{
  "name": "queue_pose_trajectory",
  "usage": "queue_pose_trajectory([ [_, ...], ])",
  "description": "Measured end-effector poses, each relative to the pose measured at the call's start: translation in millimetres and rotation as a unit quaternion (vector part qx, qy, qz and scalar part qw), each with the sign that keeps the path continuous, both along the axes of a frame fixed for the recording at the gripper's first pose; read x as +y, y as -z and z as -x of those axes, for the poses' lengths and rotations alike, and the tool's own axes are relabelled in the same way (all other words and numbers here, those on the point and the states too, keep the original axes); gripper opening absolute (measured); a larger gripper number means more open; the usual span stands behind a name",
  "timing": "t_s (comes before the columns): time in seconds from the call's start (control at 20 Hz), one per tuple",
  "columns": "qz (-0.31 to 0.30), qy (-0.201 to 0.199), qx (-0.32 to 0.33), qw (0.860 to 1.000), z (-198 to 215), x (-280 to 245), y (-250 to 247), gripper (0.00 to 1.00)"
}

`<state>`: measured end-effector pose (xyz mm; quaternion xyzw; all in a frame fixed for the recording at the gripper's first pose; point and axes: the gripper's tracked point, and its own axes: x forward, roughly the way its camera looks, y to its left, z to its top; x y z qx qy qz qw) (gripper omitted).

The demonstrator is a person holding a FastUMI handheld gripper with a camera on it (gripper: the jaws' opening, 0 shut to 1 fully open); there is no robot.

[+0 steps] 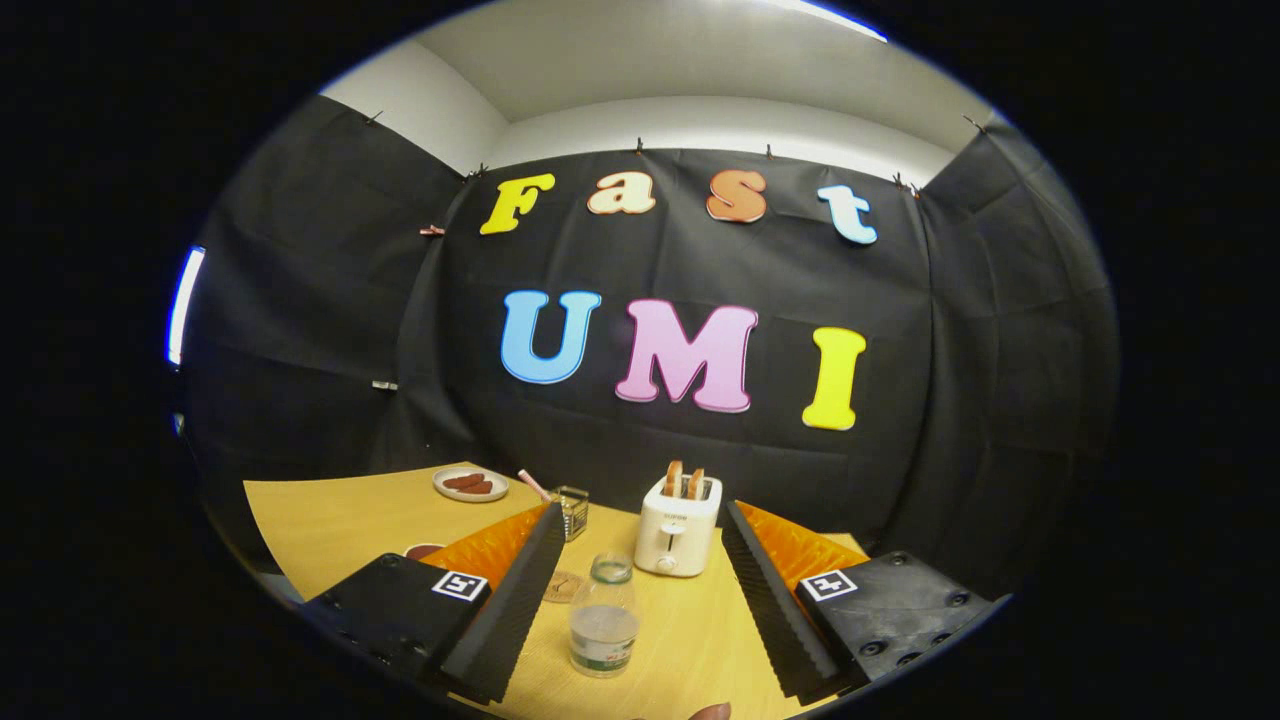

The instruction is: Take the bottle from table, then pour the juice into the cup, finally place the bottle on the coaster

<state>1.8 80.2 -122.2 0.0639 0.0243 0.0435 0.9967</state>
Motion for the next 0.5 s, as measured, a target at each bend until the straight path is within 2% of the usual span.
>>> queue_pose_trajectory([
  [0.2,-0.023,-0.020,0.018,0.999,-6,24,63,0.97],
  [0.35,0.004,-0.035,0.034,0.999,-17,34,104,0.97],
  [0.5,0.005,-0.043,0.050,0.998,-28,41,134,0.97],
])
